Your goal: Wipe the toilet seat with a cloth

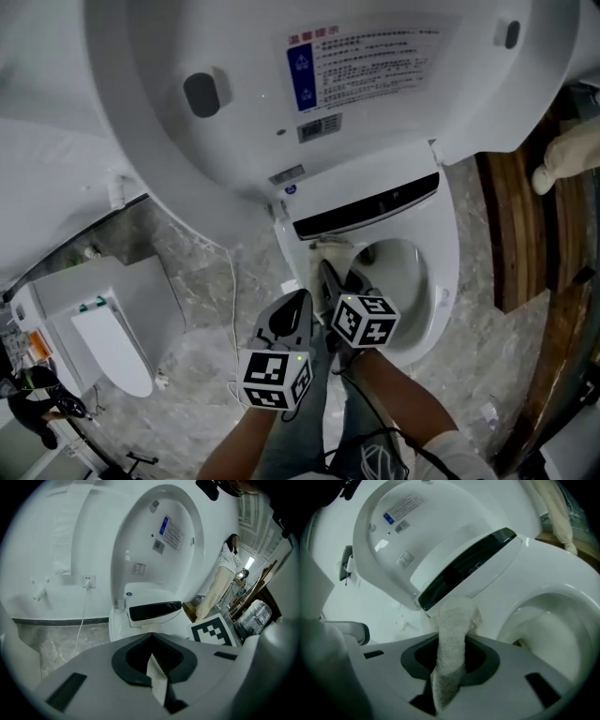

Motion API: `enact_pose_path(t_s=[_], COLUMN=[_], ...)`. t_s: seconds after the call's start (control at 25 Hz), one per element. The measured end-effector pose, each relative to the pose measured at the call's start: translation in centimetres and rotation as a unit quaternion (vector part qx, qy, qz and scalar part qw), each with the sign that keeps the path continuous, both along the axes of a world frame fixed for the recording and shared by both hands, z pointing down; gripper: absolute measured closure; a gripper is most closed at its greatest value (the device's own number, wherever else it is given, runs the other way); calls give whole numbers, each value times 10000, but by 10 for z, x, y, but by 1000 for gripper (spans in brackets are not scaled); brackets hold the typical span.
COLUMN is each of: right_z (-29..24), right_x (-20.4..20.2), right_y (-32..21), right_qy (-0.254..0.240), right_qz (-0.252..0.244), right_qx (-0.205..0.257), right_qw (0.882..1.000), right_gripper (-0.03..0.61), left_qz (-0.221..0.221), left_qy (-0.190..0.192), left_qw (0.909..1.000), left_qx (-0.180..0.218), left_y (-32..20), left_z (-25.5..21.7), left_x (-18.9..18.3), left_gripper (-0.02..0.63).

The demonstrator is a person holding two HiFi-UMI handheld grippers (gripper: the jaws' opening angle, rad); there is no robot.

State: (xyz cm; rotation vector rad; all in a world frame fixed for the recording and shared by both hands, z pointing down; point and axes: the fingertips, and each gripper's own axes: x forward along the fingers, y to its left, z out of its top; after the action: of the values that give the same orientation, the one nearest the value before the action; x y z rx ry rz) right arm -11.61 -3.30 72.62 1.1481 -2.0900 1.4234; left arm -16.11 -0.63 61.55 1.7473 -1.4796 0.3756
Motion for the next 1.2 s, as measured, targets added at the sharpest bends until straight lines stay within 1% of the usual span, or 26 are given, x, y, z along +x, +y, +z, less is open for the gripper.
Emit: enact_pose_path(t_s=[0.12, 0.24, 0.32, 0.44, 0.56, 0.72, 0.8, 0.88, 0.96, 1.08, 1.2], right_z=[1, 4, 6, 8, 10, 4, -1, -4, -3, -7, -6], right_x=[20, 46, 71, 117, 166, 230, 252, 263, 263, 264, 265], right_y=[-23, -39, -51, -75, -95, -118, -124, -127, -128, -131, -135], right_qy=[15, 139, 251, 387, 389, 367, 392, 424, 442, 644, 761], right_qz=[222, 427, 689, 1230, 1876, 2788, 3050, 3084, 3028, 2991, 2885], right_qx=[4, -10, -23, 15, 21, 54, 77, 95, 117, 214, 108], right_qw=[9998, 9990, 9973, 9916, 9815, 9596, 9515, 9503, 9520, 9518, 9544], right_gripper=[489, 489, 489, 489, 489, 489, 489, 489, 489, 489, 489], left_qz=[263, 586, 824, 1169, 1485, 1769, 1841, 1875, 1880, 1845, 1747], left_qy=[88, 144, 177, 211, 221, 190, 170, 158, 146, 134, 95], left_qw=[9996, 9981, 9963, 9928, 9886, 9840, 9827, 9821, 9820, 9826, 9845], left_qx=[-61, -127, -170, -178, -142, -105, -111, -125, -144, -171, -131], left_y=[-19, -35, -45, -60, -72, -81, -82, -80, -78, -71, -66], left_z=[5, 13, 17, 20, 21, 22, 23, 24, 25, 24, 22], left_x=[14, 33, 49, 73, 95, 112, 116, 120, 122, 122, 121], left_gripper=[603, 603, 603, 603, 602, 603, 603, 603, 603, 603, 603])
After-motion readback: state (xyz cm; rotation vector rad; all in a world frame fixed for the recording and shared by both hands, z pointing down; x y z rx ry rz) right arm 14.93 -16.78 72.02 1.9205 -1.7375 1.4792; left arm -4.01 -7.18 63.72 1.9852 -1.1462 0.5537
